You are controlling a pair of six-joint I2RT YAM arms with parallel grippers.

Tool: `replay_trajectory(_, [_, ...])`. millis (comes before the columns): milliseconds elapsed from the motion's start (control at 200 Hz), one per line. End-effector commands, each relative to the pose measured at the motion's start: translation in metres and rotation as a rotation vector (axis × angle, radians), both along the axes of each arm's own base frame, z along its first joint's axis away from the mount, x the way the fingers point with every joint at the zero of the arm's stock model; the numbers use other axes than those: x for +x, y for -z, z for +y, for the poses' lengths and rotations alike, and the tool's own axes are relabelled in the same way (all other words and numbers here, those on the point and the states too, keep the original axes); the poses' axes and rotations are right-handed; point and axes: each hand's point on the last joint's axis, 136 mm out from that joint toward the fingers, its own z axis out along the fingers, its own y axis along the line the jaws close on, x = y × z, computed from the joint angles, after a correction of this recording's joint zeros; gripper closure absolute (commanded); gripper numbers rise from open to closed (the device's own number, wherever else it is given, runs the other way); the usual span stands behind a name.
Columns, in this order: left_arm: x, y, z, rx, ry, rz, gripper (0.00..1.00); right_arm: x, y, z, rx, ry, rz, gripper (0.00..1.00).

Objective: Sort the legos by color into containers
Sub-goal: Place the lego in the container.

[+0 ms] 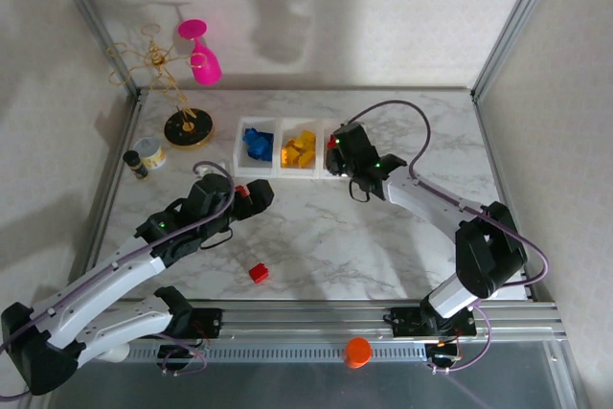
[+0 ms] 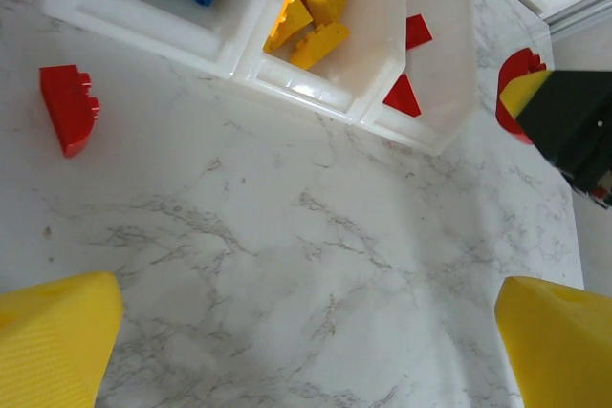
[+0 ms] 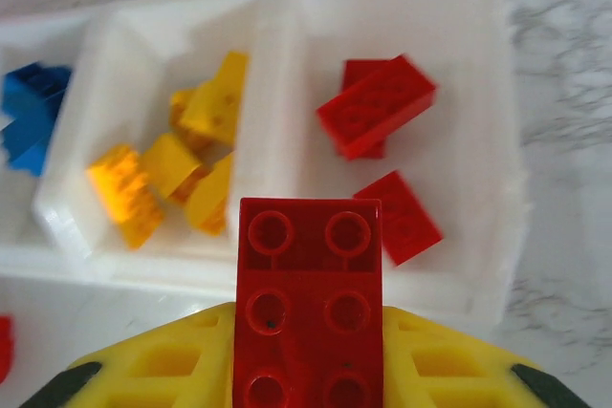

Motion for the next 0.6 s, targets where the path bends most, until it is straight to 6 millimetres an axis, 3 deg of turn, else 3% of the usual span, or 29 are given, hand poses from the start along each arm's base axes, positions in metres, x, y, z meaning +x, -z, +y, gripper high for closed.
replay_trajectory(0, [0.010, -0.016, -0.012, -0.035, 0.025, -0.057, 0.00, 0.026, 0.003, -0.010, -0.042, 0.064, -0.015, 0.71])
replay_trajectory(195, [0.019, -0.009, -0.014, -0.024, 0.001, -0.049, 0.00, 0.064, 0.028, -0.008, -0.087, 0.082, 0.017, 0.72])
replay_trajectory(340, [0.022, -0.006, -0.016, -0.020, 0.000, -0.042, 0.00, 0.080, 0.050, -0.006, -0.137, 0.097, 0.052, 0.71])
replay_trajectory(481, [0.022, -0.002, -0.015, -0.012, -0.005, -0.040, 0.00, 0.086, 0.055, -0.009, -0.151, 0.109, 0.052, 0.62])
replay_trajectory(591, [0.022, -0.001, -0.015, -0.001, -0.002, -0.036, 0.00, 0.087, 0.046, -0.008, -0.142, 0.103, 0.034, 0.53])
